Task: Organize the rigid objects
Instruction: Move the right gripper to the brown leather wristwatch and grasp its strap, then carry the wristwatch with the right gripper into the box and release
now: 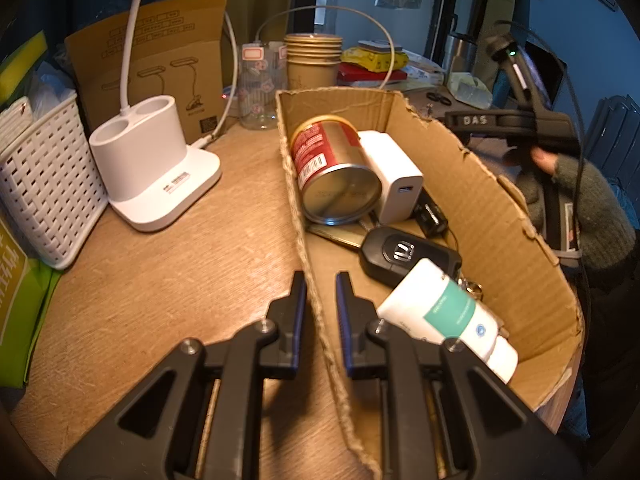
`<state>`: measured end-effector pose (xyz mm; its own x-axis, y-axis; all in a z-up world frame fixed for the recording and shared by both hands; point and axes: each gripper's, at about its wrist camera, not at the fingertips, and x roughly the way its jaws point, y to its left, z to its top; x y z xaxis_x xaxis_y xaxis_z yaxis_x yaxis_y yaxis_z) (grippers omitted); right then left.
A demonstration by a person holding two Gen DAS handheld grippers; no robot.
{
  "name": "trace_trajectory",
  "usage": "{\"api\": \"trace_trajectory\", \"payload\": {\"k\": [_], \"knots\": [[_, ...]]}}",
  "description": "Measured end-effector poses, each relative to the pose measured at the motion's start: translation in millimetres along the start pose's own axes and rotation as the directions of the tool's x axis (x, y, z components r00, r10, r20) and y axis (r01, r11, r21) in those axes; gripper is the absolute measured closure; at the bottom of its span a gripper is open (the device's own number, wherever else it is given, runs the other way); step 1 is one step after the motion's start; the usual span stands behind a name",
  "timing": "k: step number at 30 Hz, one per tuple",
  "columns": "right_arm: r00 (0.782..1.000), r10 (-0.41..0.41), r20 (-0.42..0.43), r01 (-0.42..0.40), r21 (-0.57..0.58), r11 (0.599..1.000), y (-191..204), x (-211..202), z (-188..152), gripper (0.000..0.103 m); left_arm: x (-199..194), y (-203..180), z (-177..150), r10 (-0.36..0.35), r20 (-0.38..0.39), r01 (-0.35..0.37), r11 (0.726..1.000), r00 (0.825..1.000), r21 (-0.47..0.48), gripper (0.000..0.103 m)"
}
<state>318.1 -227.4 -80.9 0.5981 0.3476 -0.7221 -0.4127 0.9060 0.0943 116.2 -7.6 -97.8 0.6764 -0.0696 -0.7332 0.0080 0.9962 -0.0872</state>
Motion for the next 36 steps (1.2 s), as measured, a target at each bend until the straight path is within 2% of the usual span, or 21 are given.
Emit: {"api": "trace_trajectory", "payload": {"k": [10, 17, 26, 36], "knots": [[0.998, 0.031, 0.063, -0.029, -0.019, 0.999, 9, -36, -2, 0.04, 0, 0, 0, 0.0, 0.0, 0.0, 1.0, 1.0, 0.0, 0.087], [0.994, 0.04, 0.105, -0.033, -0.066, 0.997, 25, -60, -4, 0.042, 0, 0, 0, 0.0, 0.0, 0.0, 1.0, 1.0, 0.0, 0.087], [0.982, 0.098, 0.162, -0.076, -0.137, 0.988, 56, -105, -14, 0.042, 0, 0, 0, 0.0, 0.0, 0.0, 1.0, 1.0, 0.0, 0.087], [0.974, 0.169, 0.15, -0.133, -0.227, 0.965, 95, -127, -37, 0.042, 0, 0, 0, 0.0, 0.0, 0.0, 1.0, 1.0, 0.0, 0.087]]}}
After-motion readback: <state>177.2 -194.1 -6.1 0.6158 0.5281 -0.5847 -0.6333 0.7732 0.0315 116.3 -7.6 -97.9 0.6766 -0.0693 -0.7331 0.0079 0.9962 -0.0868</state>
